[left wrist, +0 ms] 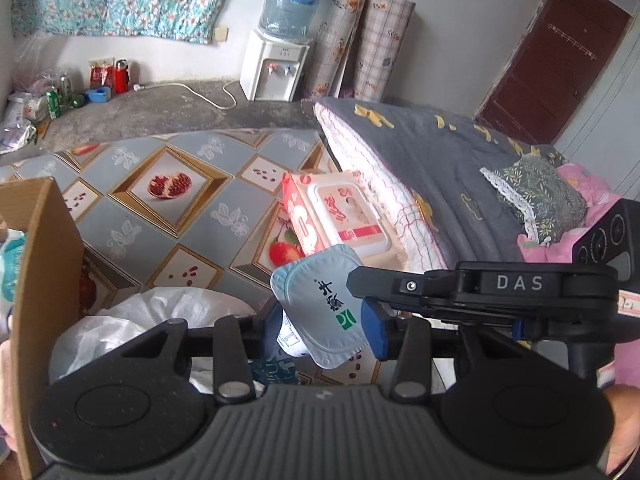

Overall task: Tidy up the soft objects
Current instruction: 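Lift the white-and-blue cup with the right tool and carry it to the box, then lower the cup into the box and open the right tool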

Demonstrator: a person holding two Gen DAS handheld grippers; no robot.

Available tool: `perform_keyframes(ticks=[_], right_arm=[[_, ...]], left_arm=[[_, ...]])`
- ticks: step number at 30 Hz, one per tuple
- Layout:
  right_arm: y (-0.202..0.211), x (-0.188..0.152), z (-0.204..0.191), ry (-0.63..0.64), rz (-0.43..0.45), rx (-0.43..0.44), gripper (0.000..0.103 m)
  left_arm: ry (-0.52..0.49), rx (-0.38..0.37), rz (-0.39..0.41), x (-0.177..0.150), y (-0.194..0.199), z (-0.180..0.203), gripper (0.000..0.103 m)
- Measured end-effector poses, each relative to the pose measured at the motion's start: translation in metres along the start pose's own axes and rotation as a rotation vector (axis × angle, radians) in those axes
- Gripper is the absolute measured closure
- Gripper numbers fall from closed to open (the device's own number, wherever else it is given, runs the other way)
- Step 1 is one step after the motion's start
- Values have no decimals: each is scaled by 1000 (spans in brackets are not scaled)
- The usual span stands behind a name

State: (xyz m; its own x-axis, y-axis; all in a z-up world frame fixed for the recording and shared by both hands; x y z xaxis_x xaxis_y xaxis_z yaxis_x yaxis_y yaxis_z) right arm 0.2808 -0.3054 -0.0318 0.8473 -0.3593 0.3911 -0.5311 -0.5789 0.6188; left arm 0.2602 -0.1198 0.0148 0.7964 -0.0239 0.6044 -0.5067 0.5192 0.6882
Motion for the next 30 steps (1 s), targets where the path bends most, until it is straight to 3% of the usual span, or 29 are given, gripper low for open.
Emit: perform_keyframes(ticks=[9, 19, 23, 30], right_arm=[[-4, -39, -117, 152, -46, 89, 88], [-86, -123, -254, 284, -258, 210, 88], [-131, -162, -288, 290, -372, 218, 88], [-198, -205, -301, 276, -528, 160, 88]], left_arm=[[71, 68, 152, -16, 117, -45, 60], [243, 256, 252, -75, 237, -149, 60], [329, 320, 251, -101, 259, -193, 60], [448, 350, 205, -137, 261, -256, 60]])
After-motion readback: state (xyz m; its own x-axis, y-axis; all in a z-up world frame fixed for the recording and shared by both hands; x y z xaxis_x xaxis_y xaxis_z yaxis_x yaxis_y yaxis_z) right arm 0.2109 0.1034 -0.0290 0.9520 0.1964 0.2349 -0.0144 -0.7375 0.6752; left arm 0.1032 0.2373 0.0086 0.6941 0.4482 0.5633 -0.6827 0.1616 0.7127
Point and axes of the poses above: each gripper's, at about its wrist camera, not at the fingertips, and y roughly against the way its jaws point, z to its right, x to its top, the point moved 4 cm from there along -y, roughly the way its jaws point, and after that the axes turned 9 degrees about -x, right-handed, at the moved point
